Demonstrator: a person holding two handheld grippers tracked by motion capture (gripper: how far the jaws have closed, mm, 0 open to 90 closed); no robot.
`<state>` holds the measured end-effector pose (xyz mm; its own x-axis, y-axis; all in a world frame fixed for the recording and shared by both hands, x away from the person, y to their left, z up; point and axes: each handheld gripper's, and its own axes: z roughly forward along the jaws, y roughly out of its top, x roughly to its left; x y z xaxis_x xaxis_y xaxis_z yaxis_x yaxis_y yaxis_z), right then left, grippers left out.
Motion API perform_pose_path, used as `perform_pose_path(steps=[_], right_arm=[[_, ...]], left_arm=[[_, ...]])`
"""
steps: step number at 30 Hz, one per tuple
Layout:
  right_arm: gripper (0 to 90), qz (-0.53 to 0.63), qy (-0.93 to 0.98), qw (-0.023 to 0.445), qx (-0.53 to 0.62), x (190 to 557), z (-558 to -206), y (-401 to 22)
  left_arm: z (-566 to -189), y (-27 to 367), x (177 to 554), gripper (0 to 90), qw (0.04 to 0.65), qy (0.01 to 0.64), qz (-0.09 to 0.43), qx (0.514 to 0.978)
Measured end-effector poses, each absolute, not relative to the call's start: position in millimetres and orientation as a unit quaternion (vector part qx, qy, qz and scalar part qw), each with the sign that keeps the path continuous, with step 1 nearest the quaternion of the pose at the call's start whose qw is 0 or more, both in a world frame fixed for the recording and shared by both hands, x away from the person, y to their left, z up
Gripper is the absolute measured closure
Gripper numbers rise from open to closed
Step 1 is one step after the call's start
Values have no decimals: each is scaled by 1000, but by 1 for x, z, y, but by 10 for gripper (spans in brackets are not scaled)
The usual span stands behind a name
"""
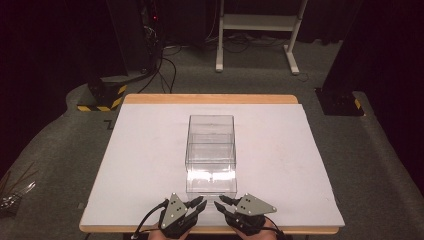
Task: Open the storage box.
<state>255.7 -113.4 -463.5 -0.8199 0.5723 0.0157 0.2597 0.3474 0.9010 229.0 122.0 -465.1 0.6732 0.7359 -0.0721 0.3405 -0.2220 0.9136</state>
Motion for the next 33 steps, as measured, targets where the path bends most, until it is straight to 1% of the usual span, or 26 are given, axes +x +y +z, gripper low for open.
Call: perform_pose_path(steps=[12,21,25,33], right_arm=[[716,511,811,141,249,244,-466,-115],[712,514,808,143,250,241,-466,-117],[702,518,804,144,255,240,-464,-122],[695,536,784,152,272,238,-454,-139]], left_arm=[[-467,121,213,788,510,350,186,763],[-467,123,212,787,511,344,190,765],[-463,128,211,763,516,347,198,757],[-451,146,212,762,524,354,213,745]])
